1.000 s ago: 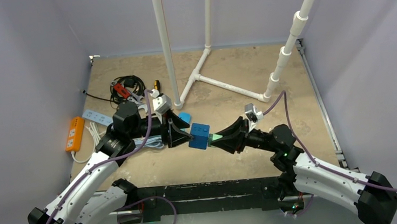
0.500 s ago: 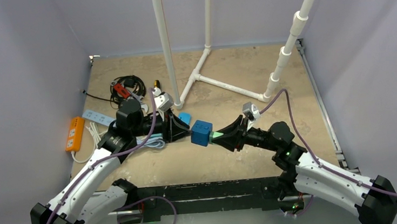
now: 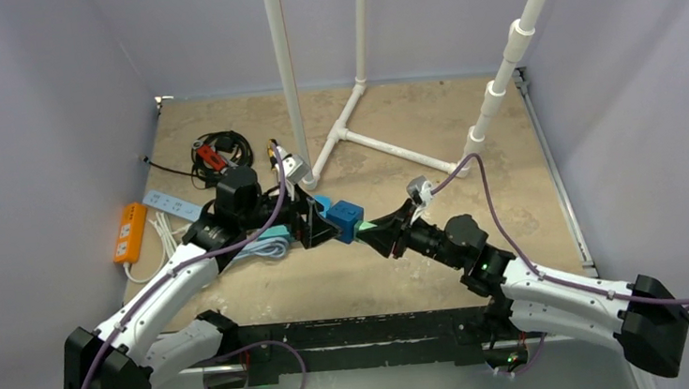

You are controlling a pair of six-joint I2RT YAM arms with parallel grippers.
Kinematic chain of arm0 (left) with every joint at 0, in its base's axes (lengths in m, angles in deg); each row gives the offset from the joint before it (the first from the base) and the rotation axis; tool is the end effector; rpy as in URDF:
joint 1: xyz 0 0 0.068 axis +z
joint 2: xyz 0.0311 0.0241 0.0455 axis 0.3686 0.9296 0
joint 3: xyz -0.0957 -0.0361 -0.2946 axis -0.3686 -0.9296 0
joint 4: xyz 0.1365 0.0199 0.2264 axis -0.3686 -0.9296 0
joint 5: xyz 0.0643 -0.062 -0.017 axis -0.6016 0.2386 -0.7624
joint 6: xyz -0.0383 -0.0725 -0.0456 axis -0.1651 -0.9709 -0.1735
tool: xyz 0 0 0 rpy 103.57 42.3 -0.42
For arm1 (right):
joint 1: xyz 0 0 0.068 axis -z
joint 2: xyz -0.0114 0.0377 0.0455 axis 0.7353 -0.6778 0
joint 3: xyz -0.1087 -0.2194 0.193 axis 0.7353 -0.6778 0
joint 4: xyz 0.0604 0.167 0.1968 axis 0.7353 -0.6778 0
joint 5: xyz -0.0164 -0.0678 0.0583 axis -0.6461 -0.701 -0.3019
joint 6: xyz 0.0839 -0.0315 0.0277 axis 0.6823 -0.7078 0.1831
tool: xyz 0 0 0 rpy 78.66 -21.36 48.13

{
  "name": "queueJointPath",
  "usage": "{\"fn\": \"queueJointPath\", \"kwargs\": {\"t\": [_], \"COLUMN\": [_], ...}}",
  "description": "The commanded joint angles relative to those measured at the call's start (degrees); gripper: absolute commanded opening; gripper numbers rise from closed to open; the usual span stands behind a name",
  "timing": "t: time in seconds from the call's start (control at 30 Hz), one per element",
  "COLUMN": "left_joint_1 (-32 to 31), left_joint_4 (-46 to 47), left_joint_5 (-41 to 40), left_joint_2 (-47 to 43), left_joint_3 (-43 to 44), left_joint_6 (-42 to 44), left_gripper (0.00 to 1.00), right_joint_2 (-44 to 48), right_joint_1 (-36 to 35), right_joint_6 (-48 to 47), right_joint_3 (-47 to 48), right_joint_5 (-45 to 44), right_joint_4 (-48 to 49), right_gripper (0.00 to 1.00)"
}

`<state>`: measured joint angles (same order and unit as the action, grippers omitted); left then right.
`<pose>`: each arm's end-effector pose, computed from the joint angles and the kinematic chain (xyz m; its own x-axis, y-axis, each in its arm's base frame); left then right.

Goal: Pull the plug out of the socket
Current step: Remove the plug from the socket.

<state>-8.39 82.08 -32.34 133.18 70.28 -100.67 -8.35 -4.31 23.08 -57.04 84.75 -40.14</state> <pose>0.1799 -0.1695 0.3176 -0.5310 0.0923 -0.8424 0.8053 0.3642 -0.4677 0.1302 0.1784 0.2773 -0.3623 0.2686 -0.8925 -0.7615 0.4668 0.4496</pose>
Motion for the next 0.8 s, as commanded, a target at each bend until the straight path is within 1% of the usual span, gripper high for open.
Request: {"fn": "queueJointPath", "kwargs": {"t": [0.0,0.27,0.5,0.67,0.77], "left_joint_1": [0.3,0.2,0.4,0.5,0.6], "left_joint_4": [1.3,2.6,4.3,7.9,7.0], "left_joint_5": [-3.8,-5.3,-8.3,-8.3,-10.2], "left_joint_2": [1.4,3.1,5.7,6.5,6.6], "left_joint_3": [1.8,1.9,2.3,1.6,1.8], "left_joint_6": [-1.6,-3.6,-5.6,-8.2,-7.6], "left_gripper": [0.95,0.96,0.96,0.96,0.96], "right_joint_2": [-0.1,-4.5,-8.2,-10.9,-11.4], "right_joint_1": [-3.2,-6.1,-10.4,-12.8,-13.8], "right_joint_6": [-1.2,-4.0,-4.8,-5.1,-5.1], "right_joint_3": [3.6,5.1,6.9,8.3,8.7], "right_joint_5": [-11.4,-17.7,-21.5,-23.3,-25.2], "right_joint_4": [5.5,5.7,6.4,7.1,7.0], "right_gripper": [0.0,0.0,0.0,0.0,0.0]}}
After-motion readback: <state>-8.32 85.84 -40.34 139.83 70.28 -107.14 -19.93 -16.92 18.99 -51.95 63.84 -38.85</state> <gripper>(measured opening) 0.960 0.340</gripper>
